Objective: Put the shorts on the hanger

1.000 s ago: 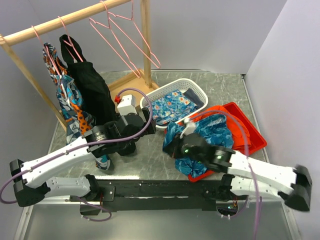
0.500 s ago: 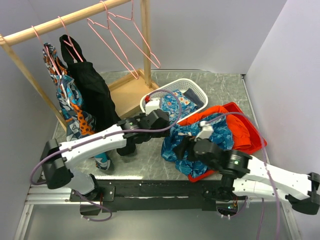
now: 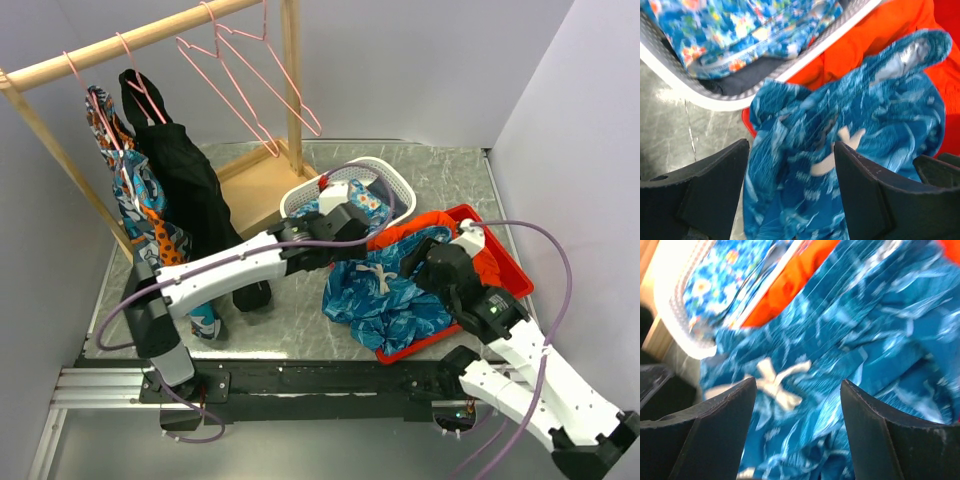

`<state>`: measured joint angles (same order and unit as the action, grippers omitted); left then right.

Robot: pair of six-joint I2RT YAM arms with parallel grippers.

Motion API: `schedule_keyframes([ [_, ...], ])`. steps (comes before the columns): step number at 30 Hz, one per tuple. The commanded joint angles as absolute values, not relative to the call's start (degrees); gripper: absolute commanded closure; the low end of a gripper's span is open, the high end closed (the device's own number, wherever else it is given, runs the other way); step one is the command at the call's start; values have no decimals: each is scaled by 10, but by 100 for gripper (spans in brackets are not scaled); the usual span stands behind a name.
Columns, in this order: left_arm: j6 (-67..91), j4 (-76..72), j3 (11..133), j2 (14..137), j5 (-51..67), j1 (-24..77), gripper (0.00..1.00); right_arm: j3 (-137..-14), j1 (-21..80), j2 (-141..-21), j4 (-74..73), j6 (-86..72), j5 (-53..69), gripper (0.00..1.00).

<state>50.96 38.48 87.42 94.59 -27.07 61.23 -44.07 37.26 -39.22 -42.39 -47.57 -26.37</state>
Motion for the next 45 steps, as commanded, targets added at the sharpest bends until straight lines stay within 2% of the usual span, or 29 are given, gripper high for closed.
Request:
schedule_keyframes([
  [1, 537, 474, 958, 995, -320, 619, 27, -459, 300, -421, -376, -410, -207, 25],
  [5, 556, 508, 969, 1021, -334, 631, 27, -459, 224, -455, -335, -386, -171, 25],
  [11, 577, 523, 968, 1040, -340, 657, 28, -483, 114, -532, -295, -367, -191, 24],
  [16, 573, 512, 951, 1037, -333, 659, 35, -492, 43, -591, -273, -363, -207, 25],
  [21, 567, 495, 938, 1036, -319, 665, 45, -507, 13, -670, -230, -356, -187, 28],
  [24, 568, 495, 939, 1037, -320, 670, 45, -514, 11, -707, -208, -353, -185, 29],
  [31, 575, 513, 959, 1048, -324, 670, 45, -521, 3, -773, -198, -364, -188, 38],
  [34, 580, 526, 975, 1061, -325, 670, 38, -517, 3, -783, -191, -369, -183, 45],
  [36, 584, 537, 993, 1072, -330, 669, 35, -515, 3, -791, -189, -373, -180, 56],
  [38, 582, 538, 1004, 1077, -329, 664, 35, -510, 4, -794, -190, -375, -184, 70],
  [41, 575, 528, 1007, 1084, -312, 653, 35, -501, 3, -788, -193, -378, -185, 85],
  [45, 559, 533, 1031, 1100, -308, 648, 37, -495, 3, -765, -201, -375, -173, 99],
])
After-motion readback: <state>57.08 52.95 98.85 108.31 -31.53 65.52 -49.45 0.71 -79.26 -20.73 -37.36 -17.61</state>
